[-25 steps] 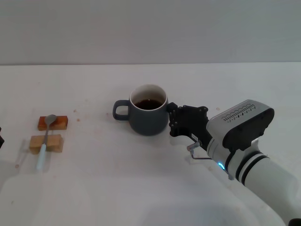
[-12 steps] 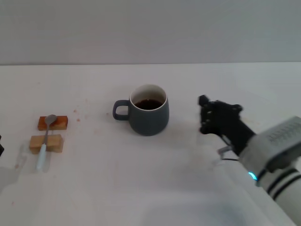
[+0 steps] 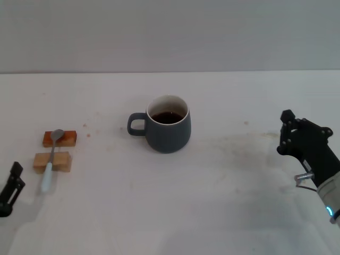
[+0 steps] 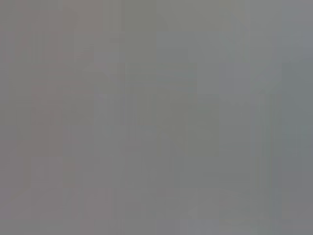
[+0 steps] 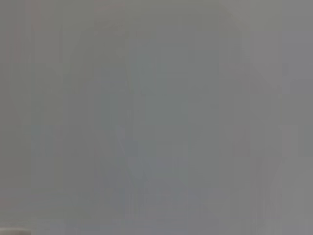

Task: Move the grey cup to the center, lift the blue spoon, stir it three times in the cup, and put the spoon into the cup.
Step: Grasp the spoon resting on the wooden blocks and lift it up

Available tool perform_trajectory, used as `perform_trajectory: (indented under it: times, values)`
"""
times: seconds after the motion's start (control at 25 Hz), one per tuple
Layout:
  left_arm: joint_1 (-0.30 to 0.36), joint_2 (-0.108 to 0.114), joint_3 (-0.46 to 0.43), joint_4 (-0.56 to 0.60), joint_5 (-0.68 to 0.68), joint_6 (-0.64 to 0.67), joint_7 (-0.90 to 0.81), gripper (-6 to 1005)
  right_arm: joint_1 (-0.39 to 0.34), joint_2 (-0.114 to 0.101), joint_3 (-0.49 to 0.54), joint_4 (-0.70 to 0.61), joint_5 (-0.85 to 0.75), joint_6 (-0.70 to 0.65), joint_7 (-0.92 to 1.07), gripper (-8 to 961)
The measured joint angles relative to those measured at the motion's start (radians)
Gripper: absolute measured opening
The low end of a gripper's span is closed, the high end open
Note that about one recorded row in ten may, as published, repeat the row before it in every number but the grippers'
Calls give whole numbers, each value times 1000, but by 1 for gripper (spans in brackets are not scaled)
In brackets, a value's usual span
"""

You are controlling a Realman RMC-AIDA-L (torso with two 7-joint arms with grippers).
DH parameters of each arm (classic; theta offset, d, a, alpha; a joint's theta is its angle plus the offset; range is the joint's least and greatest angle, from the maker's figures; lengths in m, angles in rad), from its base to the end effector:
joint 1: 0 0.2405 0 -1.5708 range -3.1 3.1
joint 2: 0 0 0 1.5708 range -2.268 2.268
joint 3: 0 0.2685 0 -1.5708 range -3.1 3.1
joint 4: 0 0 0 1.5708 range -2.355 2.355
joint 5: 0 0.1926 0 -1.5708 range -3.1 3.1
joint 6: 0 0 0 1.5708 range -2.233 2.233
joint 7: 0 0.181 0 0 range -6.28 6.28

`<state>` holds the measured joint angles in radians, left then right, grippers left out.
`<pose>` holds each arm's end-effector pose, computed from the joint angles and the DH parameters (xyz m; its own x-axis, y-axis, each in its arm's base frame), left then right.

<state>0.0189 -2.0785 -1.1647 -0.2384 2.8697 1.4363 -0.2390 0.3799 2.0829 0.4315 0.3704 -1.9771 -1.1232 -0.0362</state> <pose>-0.3667 0.2134 -0.0096 0.6816 -0.0368 0.7308 0.7201 -0.1434 -0.6788 0.2911 0.3341 -0.0740 0.7186 -0.0265 -0.6949 -0.6725 -0.2808 -0.6848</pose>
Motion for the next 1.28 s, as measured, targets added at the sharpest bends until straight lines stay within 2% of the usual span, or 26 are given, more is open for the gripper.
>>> perform_trajectory:
  times: [0.28, 0.44, 0.52, 0.84, 1.28]
  values:
    - [7, 0, 72, -6, 1, -11, -1, 795, -11, 0, 5, -1, 1, 1, -1, -2]
    - [7, 0, 72, -6, 1, -11, -1, 794, -12, 0, 14, -5, 1, 3, -4, -2]
    - [-2, 0, 89, -17, 0, -76, 0, 794, -17, 0, 23, -9, 1, 0, -4, -2]
    - [-16, 0, 106, -23, 0, -123, 2, 794, -63, -1, 145, -25, 3, -11, -2, -2]
    - [-26, 0, 142, -65, 0, -218, 96, 793, -74, -1, 173, -36, 3, -10, 1, -2]
